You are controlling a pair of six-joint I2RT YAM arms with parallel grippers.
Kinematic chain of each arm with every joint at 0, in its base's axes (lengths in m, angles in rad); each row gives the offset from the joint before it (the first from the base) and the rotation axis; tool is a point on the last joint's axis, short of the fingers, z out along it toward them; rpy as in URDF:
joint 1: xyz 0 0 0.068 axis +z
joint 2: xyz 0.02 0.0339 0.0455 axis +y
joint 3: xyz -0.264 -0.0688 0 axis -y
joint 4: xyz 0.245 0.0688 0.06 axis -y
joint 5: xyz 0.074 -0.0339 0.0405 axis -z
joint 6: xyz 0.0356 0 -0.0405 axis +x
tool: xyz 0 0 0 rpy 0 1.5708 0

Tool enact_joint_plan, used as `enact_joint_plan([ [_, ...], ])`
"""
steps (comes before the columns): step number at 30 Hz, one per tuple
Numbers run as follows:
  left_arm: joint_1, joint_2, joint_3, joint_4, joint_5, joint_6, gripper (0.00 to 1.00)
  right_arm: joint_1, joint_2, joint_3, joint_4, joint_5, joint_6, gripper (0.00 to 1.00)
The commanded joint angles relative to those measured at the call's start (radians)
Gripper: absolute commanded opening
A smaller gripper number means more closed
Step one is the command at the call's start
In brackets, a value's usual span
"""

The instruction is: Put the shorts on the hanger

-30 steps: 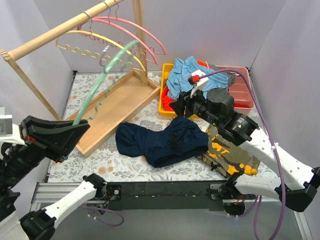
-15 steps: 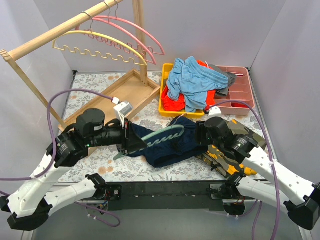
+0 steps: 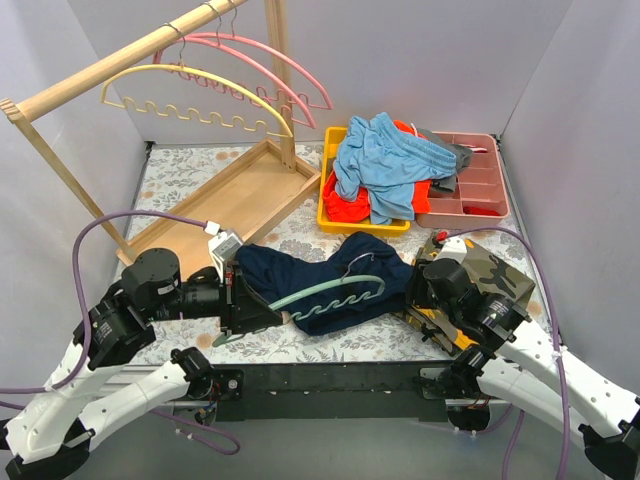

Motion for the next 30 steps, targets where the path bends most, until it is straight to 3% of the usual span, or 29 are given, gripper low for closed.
enact_joint_plan([
  [1, -0.004, -0.012, -0.035, 0.088, 0.073, -0.022, 0.0, -0.003, -0.006, -0.035, -0.012, 0.034, 0.059, 0.48],
  [11, -0.004, -0.009, -0.116, 0.171, 0.128, -0.039, 0.0, -0.003, -0.042, -0.118, 0.045, 0.031, 0.085, 0.48],
  [22, -0.004, -0.015, -0.224, 0.323, 0.035, -0.009, 0.0, -0.003, 0.063, -0.091, 0.192, 0.101, -0.012, 0.48],
  [26, -0.004, -0.028, -0.262, 0.384, -0.028, 0.019, 0.0, -0.003, 0.131, -0.028, 0.203, 0.123, -0.061, 0.2],
  [30, -0.004, -0.058, -0.297, 0.444, -0.089, 0.05, 0.0, -0.003, 0.2, 0.06, 0.203, 0.12, -0.111, 0.09],
])
